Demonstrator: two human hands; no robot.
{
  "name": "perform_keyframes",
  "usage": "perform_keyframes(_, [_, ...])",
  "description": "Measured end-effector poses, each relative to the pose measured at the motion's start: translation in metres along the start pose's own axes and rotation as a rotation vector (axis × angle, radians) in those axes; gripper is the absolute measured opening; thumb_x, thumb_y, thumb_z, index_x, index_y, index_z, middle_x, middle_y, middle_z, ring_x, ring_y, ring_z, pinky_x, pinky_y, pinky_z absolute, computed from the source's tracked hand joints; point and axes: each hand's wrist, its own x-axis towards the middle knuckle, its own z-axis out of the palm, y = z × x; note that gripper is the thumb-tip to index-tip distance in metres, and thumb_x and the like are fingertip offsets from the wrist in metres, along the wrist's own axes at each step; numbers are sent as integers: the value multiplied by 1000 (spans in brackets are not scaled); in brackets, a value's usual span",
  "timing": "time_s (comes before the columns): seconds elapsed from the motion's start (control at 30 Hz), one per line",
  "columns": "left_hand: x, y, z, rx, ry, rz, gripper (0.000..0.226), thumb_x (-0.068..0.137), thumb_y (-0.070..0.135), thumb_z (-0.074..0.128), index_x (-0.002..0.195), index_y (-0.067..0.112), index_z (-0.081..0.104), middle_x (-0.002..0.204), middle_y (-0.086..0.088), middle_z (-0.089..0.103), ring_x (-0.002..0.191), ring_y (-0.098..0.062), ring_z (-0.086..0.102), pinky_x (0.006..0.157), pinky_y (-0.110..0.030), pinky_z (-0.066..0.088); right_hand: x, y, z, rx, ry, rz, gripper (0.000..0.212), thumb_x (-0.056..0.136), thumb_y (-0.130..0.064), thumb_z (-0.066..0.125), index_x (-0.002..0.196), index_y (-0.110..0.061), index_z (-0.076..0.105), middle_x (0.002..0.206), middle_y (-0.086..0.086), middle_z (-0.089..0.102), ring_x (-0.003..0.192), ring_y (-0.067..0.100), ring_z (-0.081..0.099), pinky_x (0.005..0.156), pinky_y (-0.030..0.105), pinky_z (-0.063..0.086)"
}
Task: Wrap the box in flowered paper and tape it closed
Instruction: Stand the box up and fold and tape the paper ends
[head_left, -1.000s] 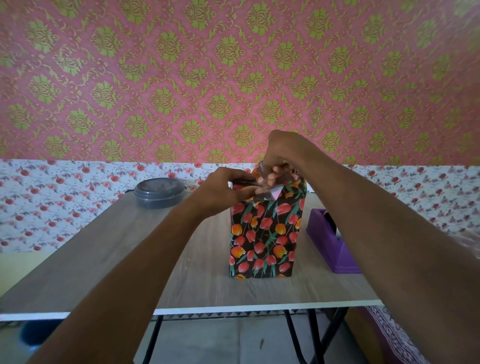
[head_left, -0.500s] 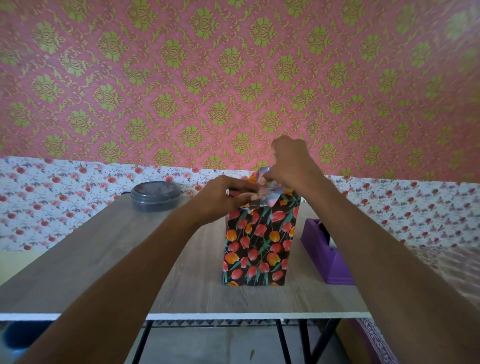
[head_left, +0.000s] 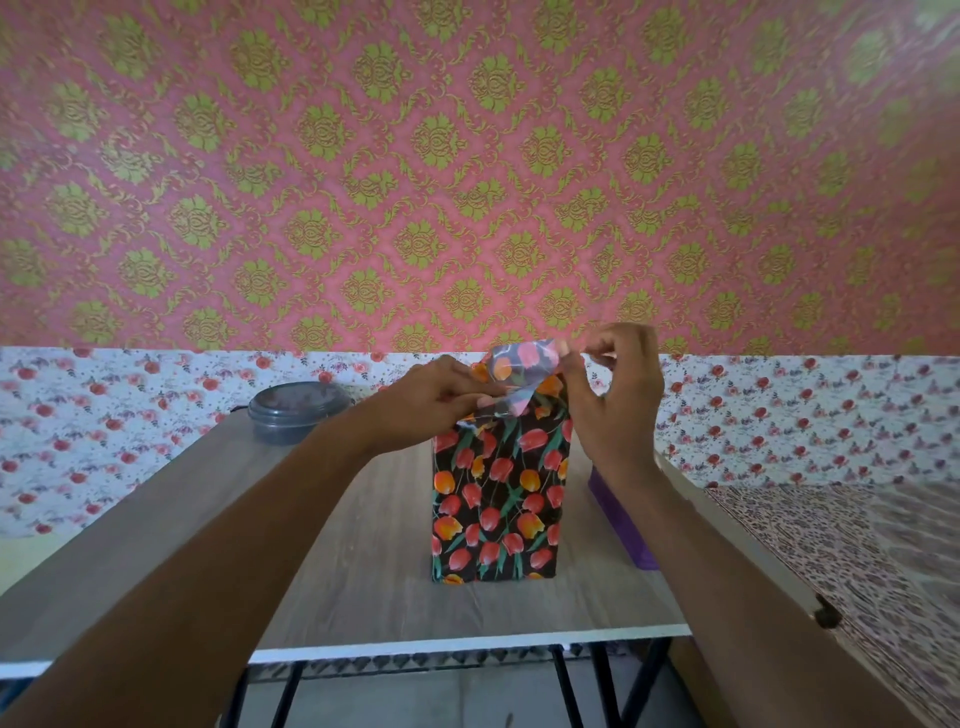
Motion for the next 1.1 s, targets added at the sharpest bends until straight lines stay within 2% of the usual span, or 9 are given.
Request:
perform_keyframes(0.2, [11, 4, -4, 96, -2, -30, 20, 95, 37, 61, 107, 33, 76, 117, 1, 40, 117, -21, 44, 103, -41, 45, -38, 23, -9, 306, -468, 507, 54, 83, -57, 73, 120, -26, 48, 120, -1, 65, 116, 16, 63, 93, 39, 57])
perform_keyframes(0.33, [17, 20, -6, 166, -4, -38, 26, 100, 30, 58, 96, 15, 79, 102, -22, 59, 97, -40, 57, 79, -36, 44, -38, 30, -8, 569, -510, 694, 48, 88, -29, 80, 124, -33, 48, 121, 4, 71, 114, 20, 68, 102, 51, 54])
perform_keyframes(0.4, [18, 30, -5, 160, 95, -46, 40, 104, 32, 53, 96, -1, 74, 98, -31, 65, 91, -42, 64, 76, -39, 50, -37, 27, -8, 610, -500, 702, 45, 92, -14, 74, 125, -29, 47, 118, 6, 72, 109, 19, 70, 100, 50, 55])
perform_keyframes(0.53, [29, 57, -1, 67, 281, -14, 39, 105, 36, 47, 81, 17, 71, 90, -8, 75, 71, -31, 69, 68, -41, 57, -41, 26, -4, 610, -483, 656, 47, 93, -20, 73, 131, -29, 46, 122, 19, 67, 109, 27, 69, 93, 49, 58])
perform_keyframes(0.7, [58, 88, 15, 266, 351, -127, 59, 81, 74, 54, 68, 17, 64, 61, -2, 61, 56, -20, 60, 67, -39, 57, -49, 30, -2, 587, -452, 567, 46, 94, -28, 73, 134, -29, 49, 118, 12, 70, 107, 30, 69, 92, 47, 58])
perform_keyframes(0.8, [71, 100, 24, 397, 286, -281, 38, 75, 51, 71, 85, 17, 56, 81, -2, 58, 72, -22, 61, 71, -39, 53, -52, 32, 0, 582, -414, 535, 40, 94, -28, 72, 128, -19, 54, 114, 8, 71, 101, 30, 69, 83, 46, 58])
perform_keyframes(0.87, [77, 101, 25, 335, 279, -316, 29, 73, 31, 76, 87, 13, 58, 85, -7, 63, 73, -24, 64, 69, -40, 57, -53, 35, -2, 596, -405, 535, 29, 96, -15, 71, 121, -12, 55, 103, 0, 71, 91, 15, 69, 76, 31, 54])
perform_keyframes(0.93, [78, 99, 21, 168, 304, -345, 31, 64, 27, 75, 85, 8, 62, 76, -7, 64, 67, -25, 66, 64, -41, 59, -54, 34, -3, 581, -418, 528, 29, 96, -7, 68, 121, -7, 54, 92, -11, 67, 77, 0, 63, 69, 16, 48])
perform_keyframes(1.1, [66, 88, 19, 7, 324, -430, 34, 69, 26, 78, 86, 6, 57, 69, -4, 48, 59, -19, 52, 48, -28, 38, -58, 34, -3, 602, -406, 525, 44, 97, -12, 68, 133, -16, 44, 96, 3, 68, 72, -1, 61, 67, 16, 47])
